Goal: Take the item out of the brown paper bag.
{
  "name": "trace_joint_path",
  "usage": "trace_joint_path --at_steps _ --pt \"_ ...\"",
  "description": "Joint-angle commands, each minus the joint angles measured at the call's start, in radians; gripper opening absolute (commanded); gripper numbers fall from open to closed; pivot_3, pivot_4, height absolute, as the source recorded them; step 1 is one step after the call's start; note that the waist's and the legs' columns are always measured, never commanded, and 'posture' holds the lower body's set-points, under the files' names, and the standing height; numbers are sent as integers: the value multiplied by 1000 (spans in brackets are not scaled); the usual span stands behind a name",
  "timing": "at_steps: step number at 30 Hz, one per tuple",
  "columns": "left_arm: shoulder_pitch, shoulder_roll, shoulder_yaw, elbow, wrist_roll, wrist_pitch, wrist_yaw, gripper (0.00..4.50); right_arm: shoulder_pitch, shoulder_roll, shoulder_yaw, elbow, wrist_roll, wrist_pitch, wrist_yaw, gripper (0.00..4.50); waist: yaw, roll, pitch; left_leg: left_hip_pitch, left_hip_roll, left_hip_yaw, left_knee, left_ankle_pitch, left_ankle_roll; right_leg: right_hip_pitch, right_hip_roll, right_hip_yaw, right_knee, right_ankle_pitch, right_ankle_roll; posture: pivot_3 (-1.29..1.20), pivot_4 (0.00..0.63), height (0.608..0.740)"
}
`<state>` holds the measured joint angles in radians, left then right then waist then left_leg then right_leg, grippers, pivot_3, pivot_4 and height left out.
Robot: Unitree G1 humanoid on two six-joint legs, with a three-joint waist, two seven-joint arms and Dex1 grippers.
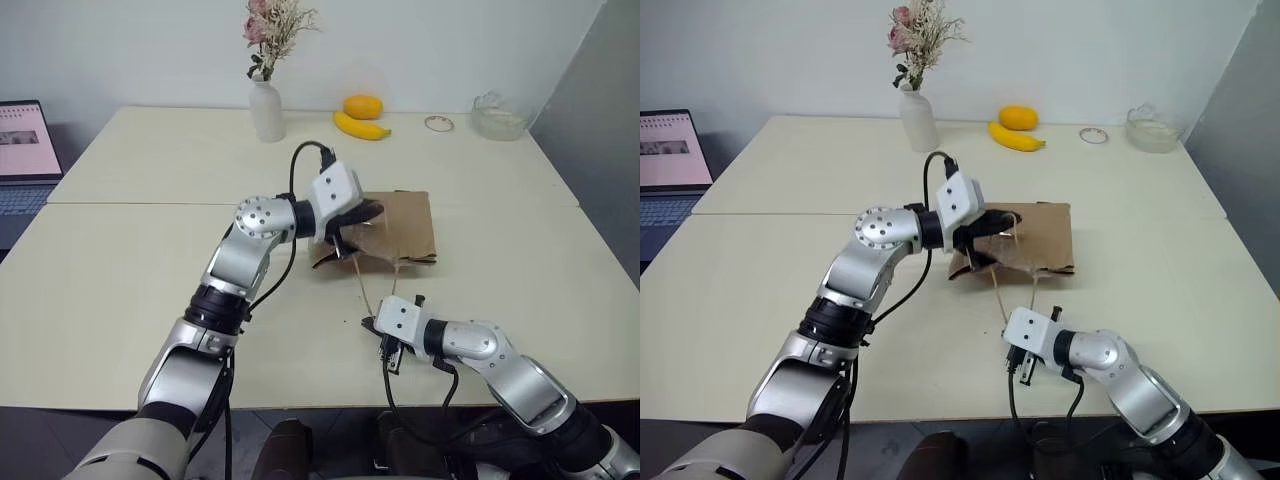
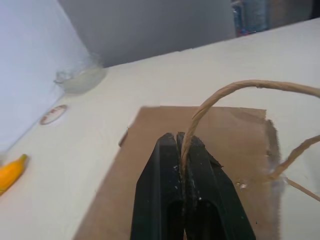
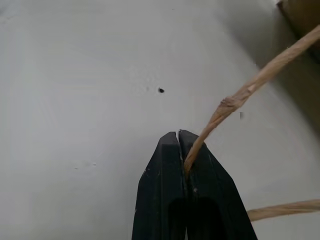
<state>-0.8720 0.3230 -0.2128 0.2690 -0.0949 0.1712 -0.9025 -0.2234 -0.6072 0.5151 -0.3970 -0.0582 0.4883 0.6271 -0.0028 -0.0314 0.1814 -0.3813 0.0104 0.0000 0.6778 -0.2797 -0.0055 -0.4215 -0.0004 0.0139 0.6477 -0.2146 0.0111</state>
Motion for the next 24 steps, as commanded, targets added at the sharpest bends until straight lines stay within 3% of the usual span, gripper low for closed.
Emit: trace_joint_path --at_steps 1,13,21,24 --pt "-76 -3 64 48 -4 -12 66 0 34 -25 49 79 -100 -5 -9 12 0 0 0 0 0 0 0 0 0 0 0 0 0 0 0 0 150 740" --pt "-243 11 119 266 -11 -86 86 0 88 -12 58 121 -188 -46 -4 12 2 -4 -8 2 -1 1 0 0 0 2 -1 -1 -1 0 0 0 150 740" --pt "-202 -5 133 155 -98 -39 -10 0 86 85 -66 36 -141 -88 -61 12 0 -5 -8 1 1 1 0 0 0 1 0 0 0 0 0 0 150 740" --pt "-156 -3 129 73 -122 -12 -42 0 91 110 -116 -23 -114 -60 -59 913 -3 -4 -8 1 1 1 0 0 0 0 0 1 1 0 0 0 150 740"
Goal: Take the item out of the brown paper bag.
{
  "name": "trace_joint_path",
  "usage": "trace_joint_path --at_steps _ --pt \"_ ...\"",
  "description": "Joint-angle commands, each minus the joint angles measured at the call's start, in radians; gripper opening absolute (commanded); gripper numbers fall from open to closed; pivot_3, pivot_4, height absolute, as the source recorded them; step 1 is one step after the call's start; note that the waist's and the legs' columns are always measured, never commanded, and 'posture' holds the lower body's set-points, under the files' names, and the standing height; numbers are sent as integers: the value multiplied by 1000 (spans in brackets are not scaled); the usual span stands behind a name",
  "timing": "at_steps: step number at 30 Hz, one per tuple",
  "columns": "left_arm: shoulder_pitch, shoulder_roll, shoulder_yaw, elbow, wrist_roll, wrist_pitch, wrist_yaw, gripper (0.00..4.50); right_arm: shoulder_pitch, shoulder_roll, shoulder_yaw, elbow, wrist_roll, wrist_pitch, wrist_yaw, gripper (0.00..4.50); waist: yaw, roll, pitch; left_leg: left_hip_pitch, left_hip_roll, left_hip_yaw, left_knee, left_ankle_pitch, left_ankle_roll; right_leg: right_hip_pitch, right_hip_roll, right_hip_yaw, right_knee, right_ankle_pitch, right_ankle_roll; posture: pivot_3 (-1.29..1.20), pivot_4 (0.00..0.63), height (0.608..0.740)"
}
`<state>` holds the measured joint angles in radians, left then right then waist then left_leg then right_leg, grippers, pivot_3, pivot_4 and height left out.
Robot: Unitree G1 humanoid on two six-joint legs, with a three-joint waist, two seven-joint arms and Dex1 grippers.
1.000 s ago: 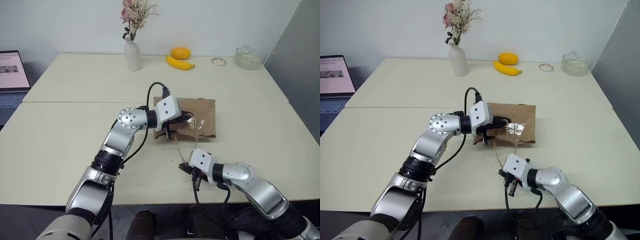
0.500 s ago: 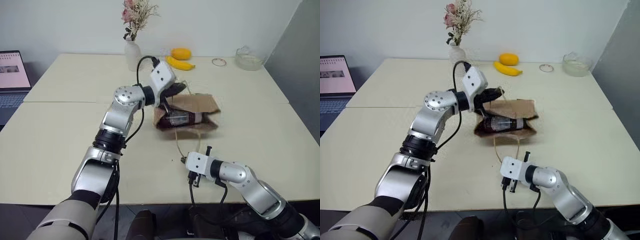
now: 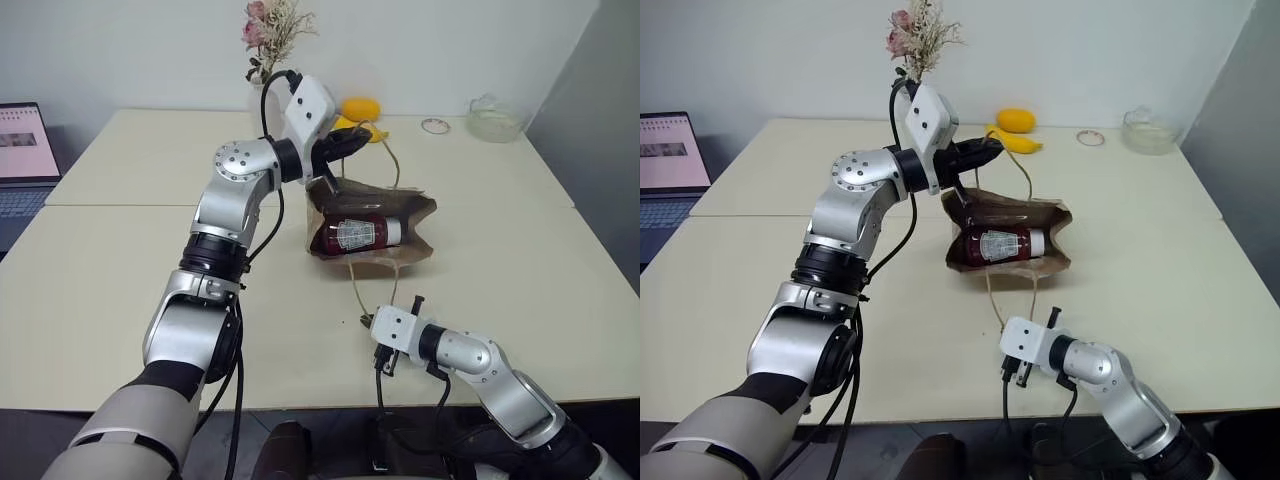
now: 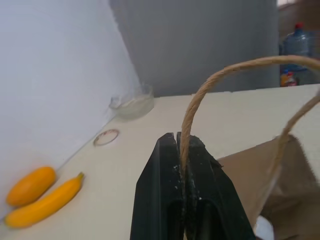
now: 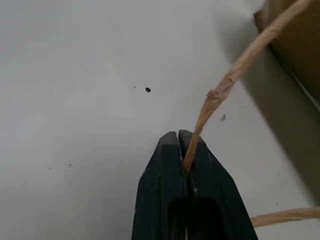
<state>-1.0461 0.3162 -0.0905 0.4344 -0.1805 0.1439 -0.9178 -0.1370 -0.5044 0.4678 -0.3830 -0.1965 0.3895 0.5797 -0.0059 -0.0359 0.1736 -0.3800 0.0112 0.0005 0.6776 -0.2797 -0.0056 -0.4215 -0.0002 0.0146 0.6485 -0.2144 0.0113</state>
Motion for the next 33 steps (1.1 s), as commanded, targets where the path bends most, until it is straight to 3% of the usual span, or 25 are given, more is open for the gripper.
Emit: trace_joint_path --at_steps 1,6,14,21,26,29,33 --pt "30 2 10 -116 -45 28 -25 0 9 15 -88 -65 41 56 -7 1263 0 0 0 0 0 0 0 0 0 0 0 0 0 0 0 0 150 740" --pt "101 1 14 -248 -89 102 -15 0 35 -25 -169 -246 151 145 83 3025 1 0 0 -2 0 -2 0 0 0 0 0 0 -1 0 0 0 150 740" --pt "160 -11 18 -348 -123 171 33 0 171 -184 -371 -522 470 336 279 3025 4 0 1 -2 0 -3 0 0 0 0 -1 0 -2 0 0 0 150 740" --pt "154 -13 17 -338 -128 174 45 0 122 -219 -554 -543 719 447 294 3025 0 0 1 0 0 -1 0 0 0 0 0 0 -1 0 0 0 150 740" --pt "131 -10 24 -308 -121 149 46 0 -58 -122 -480 -480 709 451 149 3025 0 0 1 -1 0 -2 0 0 0 0 0 0 -1 0 0 0 150 740" --pt "104 -1 35 -270 -112 121 48 0 -138 -106 -338 -391 580 418 76 3025 0 0 1 -1 0 -2 -1 0 0 0 0 0 -2 0 0 0 150 740" --pt "85 7 43 -239 -108 102 51 0 -231 -53 -258 -283 496 408 -8 3025 1 0 1 -2 -1 -2 -1 0 0 -1 0 0 -2 0 0 0 150 740"
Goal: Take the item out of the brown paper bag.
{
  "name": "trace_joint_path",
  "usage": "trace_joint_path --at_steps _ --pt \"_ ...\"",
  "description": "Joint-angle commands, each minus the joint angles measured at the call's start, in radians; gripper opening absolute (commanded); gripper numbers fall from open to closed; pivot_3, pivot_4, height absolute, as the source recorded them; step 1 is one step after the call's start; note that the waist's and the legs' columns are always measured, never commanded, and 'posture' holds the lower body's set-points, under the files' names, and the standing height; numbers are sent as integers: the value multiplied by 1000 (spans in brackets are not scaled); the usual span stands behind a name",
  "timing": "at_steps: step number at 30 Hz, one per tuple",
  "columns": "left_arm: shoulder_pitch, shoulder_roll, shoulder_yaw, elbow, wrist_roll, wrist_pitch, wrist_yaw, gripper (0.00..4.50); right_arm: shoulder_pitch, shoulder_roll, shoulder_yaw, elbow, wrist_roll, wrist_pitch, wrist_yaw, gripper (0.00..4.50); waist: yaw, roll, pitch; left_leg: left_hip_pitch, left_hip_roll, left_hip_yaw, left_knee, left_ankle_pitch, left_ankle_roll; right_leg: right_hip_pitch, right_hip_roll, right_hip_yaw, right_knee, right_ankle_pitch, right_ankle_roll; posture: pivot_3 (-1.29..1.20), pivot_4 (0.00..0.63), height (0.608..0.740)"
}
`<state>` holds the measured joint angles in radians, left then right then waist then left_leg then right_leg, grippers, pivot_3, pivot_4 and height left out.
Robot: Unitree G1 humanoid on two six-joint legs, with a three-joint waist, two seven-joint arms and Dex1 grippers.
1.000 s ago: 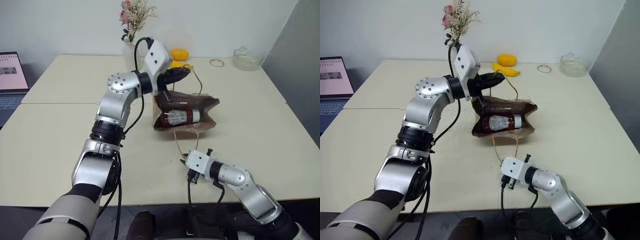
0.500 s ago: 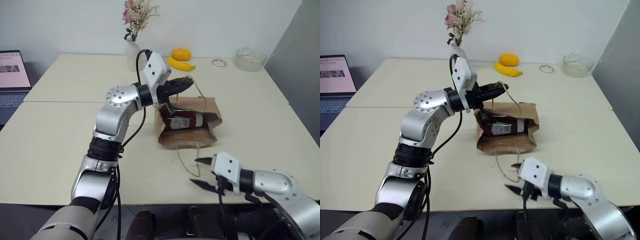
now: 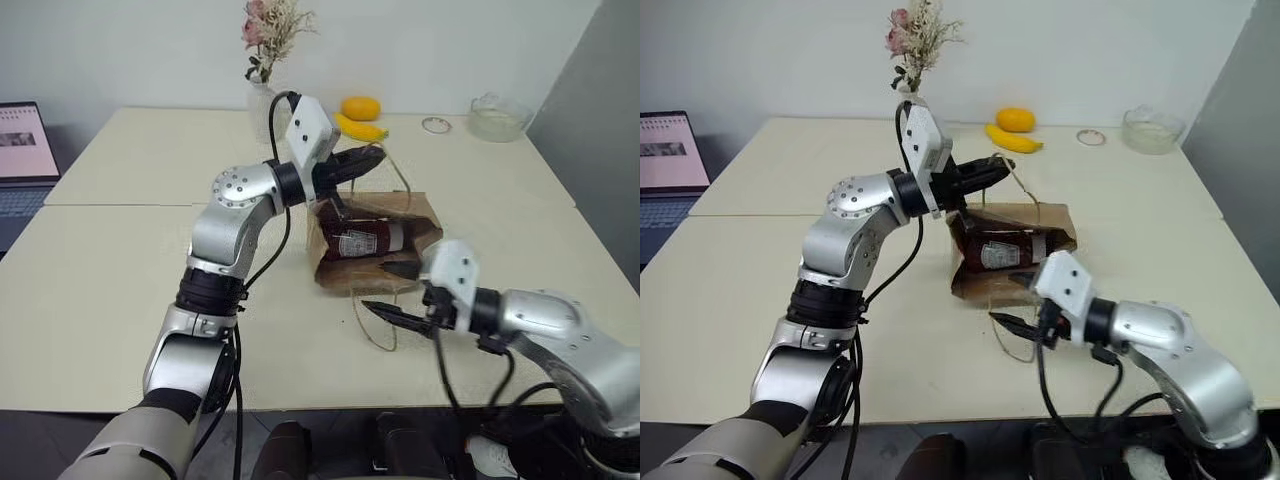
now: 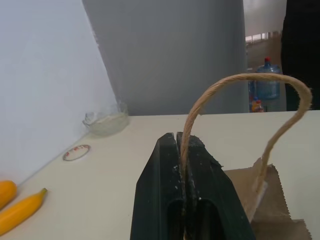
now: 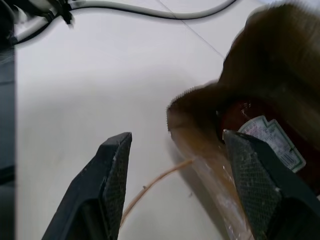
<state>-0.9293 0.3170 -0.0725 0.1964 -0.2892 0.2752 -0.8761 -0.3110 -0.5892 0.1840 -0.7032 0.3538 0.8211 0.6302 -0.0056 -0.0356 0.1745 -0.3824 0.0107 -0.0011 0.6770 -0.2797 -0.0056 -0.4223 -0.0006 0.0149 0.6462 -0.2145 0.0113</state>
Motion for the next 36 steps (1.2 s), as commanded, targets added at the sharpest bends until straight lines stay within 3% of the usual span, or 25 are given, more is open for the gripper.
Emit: trace_joint_path --at_steps 1,6,13,21,36 --pt "-33 9 25 3 3 -34 11 0 -81 52 43 68 -78 -28 -82 3210 0 0 0 0 0 0 0 0 0 0 0 0 0 0 0 0 150 740" --pt "-10 17 11 -14 15 -51 10 0 -158 120 115 180 -178 -53 -153 4459 0 0 0 0 0 0 0 0 0 0 0 0 0 0 0 0 150 740" --pt "-8 10 16 -22 6 -37 15 0 -272 127 262 365 -386 -88 -204 4459 -1 0 0 0 0 1 0 0 0 -1 0 0 1 0 0 0 150 740" --pt "-7 10 15 -21 5 -42 14 0 -391 93 449 523 -634 -209 -151 4459 -4 0 0 -1 0 1 0 0 0 -2 0 0 1 0 0 0 150 740" --pt "-10 44 23 -18 10 -57 2 0 -502 126 549 830 -948 -376 -75 4459 -10 0 0 0 0 1 0 0 0 -2 0 0 1 0 0 0 150 740"
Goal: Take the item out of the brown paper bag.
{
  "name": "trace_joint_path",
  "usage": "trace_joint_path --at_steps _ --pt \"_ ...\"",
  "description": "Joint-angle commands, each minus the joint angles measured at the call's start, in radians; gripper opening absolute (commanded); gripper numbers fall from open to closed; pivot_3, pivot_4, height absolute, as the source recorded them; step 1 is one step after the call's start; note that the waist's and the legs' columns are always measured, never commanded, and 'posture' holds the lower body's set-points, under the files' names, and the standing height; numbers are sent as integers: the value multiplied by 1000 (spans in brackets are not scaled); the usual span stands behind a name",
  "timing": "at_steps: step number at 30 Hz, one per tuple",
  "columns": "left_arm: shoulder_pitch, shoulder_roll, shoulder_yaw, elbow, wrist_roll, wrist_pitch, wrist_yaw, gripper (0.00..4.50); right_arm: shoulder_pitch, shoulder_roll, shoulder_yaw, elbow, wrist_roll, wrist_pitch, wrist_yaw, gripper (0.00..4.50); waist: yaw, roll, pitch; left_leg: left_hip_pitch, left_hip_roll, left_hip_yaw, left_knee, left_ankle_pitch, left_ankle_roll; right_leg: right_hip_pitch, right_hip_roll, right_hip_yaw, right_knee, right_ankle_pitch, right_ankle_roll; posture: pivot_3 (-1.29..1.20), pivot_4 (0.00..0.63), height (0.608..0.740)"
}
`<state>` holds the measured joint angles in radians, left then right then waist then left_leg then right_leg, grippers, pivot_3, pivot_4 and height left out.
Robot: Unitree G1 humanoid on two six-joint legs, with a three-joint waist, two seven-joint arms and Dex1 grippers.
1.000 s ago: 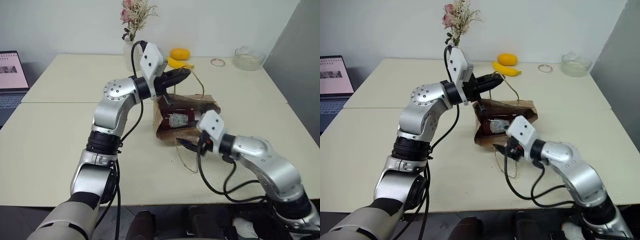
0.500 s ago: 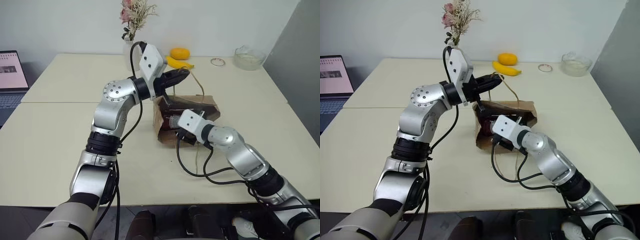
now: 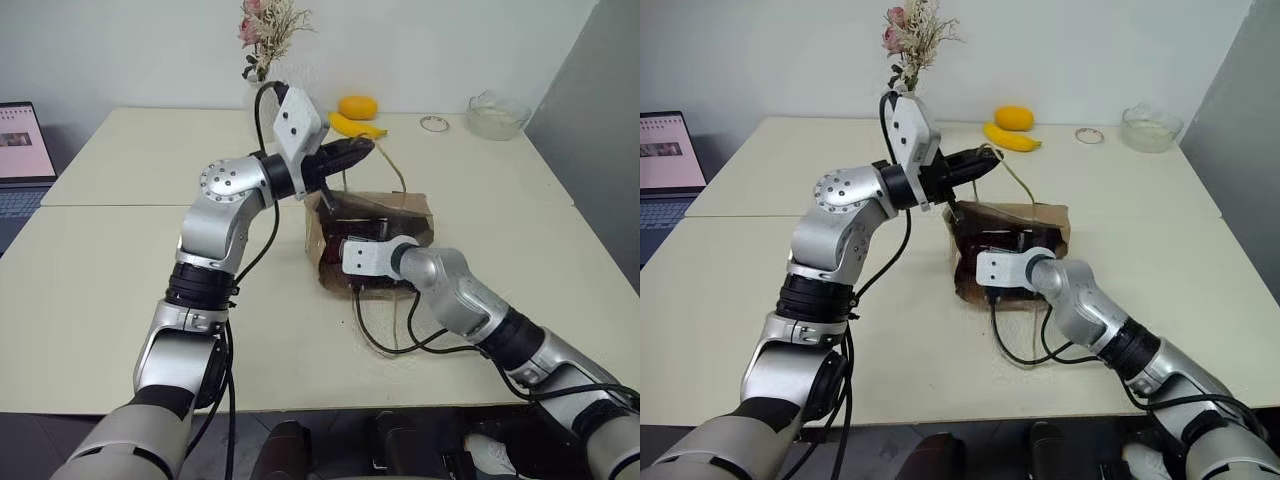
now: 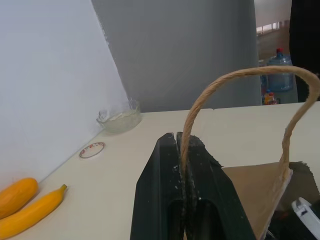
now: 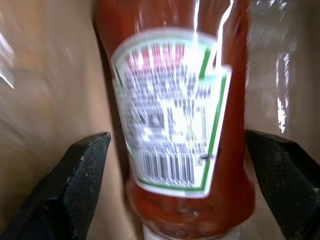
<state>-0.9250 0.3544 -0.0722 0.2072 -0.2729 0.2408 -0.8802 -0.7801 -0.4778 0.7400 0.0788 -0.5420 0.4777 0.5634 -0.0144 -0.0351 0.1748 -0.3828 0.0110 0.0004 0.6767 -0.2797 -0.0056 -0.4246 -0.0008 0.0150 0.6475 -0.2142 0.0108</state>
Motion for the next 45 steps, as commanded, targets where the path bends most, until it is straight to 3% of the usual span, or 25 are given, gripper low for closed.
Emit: trace_joint_path --at_steps 1,9,15,22,36,41,45 --pt "-13 7 22 -30 -6 -22 6 0 -38 23 -10 74 -63 -42 -9 4459 -3 0 0 0 0 0 0 0 0 0 0 0 0 0 0 0 150 740" --pt "-2 18 23 -38 -4 -26 6 0 -54 95 -32 220 -109 -95 -11 4459 -14 0 0 2 0 0 0 0 0 1 0 0 1 1 -1 0 150 740" --pt "11 39 27 -42 0 -31 6 0 -50 109 -58 245 -123 -131 -3 3151 -16 0 0 3 0 -1 0 0 0 2 0 1 2 1 -1 0 150 740" --pt "18 55 23 -37 10 -41 10 0 -41 88 -143 109 -63 -155 86 3142 -15 0 0 1 0 -1 0 0 0 1 0 1 2 1 -1 0 150 740" --pt "12 49 12 -14 34 -57 19 0 18 -34 -331 -175 295 -392 366 3141 -14 1 1 -1 0 -1 0 0 0 -1 0 0 0 1 -1 0 150 740" --pt "14 51 11 -14 40 -51 26 0 36 -59 -411 -267 445 -370 436 3141 -13 1 1 -1 1 -1 0 0 0 -1 0 0 0 1 -1 0 150 740" --pt "9 52 9 2 49 -52 29 0 55 -75 -533 -390 659 -219 490 3140 -13 1 2 -1 1 -2 0 0 0 -1 0 0 0 1 -1 0 150 740"
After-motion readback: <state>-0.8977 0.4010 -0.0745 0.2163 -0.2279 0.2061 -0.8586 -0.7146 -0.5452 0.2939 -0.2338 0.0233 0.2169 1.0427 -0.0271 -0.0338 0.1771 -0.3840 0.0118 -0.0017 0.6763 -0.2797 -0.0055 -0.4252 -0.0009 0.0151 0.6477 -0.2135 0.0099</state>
